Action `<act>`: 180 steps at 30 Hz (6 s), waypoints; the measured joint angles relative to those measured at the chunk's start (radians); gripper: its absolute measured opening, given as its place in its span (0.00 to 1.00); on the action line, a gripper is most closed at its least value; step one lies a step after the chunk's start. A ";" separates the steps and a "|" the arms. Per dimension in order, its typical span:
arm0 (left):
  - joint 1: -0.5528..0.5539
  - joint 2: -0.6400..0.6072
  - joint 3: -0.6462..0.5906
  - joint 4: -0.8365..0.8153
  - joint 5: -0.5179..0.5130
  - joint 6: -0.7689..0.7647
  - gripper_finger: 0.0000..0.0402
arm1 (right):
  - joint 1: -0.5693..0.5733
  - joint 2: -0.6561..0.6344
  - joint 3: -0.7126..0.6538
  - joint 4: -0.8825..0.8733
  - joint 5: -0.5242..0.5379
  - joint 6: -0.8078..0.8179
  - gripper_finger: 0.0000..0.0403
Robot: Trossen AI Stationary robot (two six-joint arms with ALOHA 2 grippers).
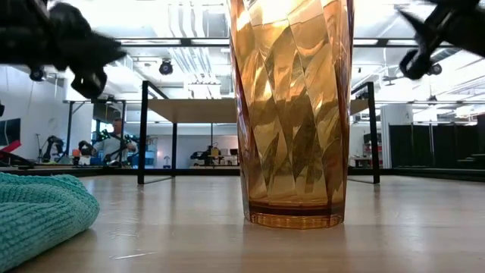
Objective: Stack small to large cups/mugs on shelf
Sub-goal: Put the transparent mug on the shelf
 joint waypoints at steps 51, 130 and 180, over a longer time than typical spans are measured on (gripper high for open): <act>0.000 0.922 0.935 0.081 0.095 0.146 0.17 | 0.022 0.680 1.093 -0.452 -0.524 -0.134 0.20; -0.004 0.654 0.949 -0.325 0.264 0.149 0.17 | 0.584 1.733 1.301 -1.751 -0.403 0.200 0.20; -0.004 0.677 0.949 -0.314 0.200 0.149 0.17 | 0.081 1.326 1.512 -2.057 0.118 -0.002 0.02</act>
